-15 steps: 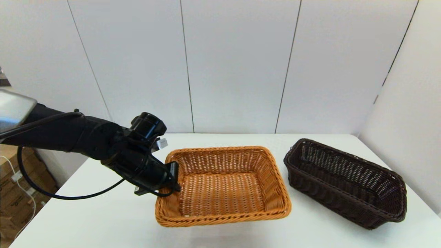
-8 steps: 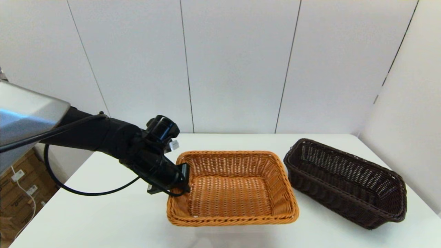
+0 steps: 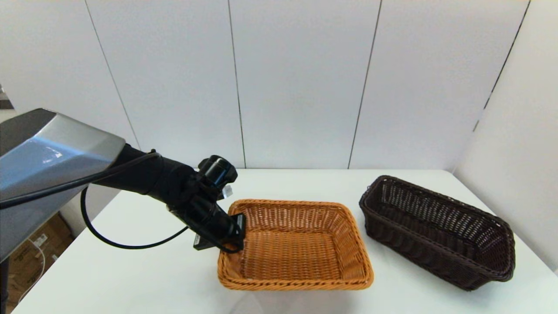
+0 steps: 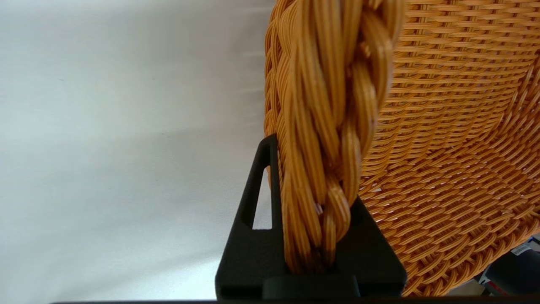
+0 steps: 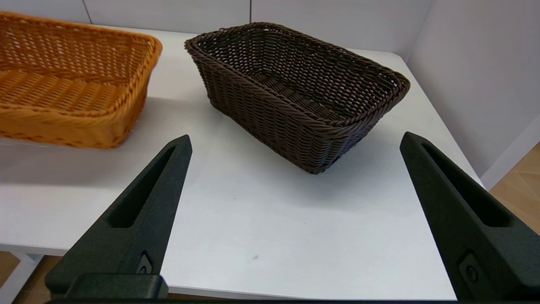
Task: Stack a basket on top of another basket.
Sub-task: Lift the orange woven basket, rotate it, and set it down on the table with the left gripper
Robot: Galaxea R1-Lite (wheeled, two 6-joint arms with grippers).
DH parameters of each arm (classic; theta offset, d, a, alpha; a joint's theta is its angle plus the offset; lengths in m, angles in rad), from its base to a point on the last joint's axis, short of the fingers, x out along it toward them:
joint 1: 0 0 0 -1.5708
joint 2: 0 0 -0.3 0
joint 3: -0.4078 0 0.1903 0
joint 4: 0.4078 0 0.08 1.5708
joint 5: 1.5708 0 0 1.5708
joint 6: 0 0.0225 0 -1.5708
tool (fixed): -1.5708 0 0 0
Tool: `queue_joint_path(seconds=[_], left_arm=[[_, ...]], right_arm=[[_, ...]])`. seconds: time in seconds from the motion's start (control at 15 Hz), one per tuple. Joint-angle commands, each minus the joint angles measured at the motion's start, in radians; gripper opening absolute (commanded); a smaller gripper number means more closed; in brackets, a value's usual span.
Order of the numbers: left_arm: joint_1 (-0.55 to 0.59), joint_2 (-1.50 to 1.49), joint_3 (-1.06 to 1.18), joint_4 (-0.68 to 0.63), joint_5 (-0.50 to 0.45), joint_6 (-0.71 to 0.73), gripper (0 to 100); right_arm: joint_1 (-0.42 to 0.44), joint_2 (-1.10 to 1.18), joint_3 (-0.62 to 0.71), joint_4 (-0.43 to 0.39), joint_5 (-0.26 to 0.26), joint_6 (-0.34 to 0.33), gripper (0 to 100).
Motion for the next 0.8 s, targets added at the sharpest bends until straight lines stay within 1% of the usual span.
queue_joint_path(seconds=[0.07, 0.4, 0.47, 0.8], left_arm=[[0.004, 0.014, 0.002, 0.004, -0.002, -0.004, 0], [0.008, 0.021, 0.002, 0.004, -0.003, -0.007, 0], [0.008, 0.021, 0.002, 0.004, -0.002, -0.007, 100], [0.008, 0.009, -0.001, 0.008, 0.015, 0.003, 100]], right_arm=[[0.0, 0.002, -0.001, 0.001, 0.0, -0.001, 100], [0.0, 0.0, 0.0, 0.001, 0.001, -0.004, 100], [0.0, 0.0, 0.0, 0.001, 0.001, -0.004, 100], [0.0, 0.002, -0.001, 0.001, 0.001, -0.004, 100]])
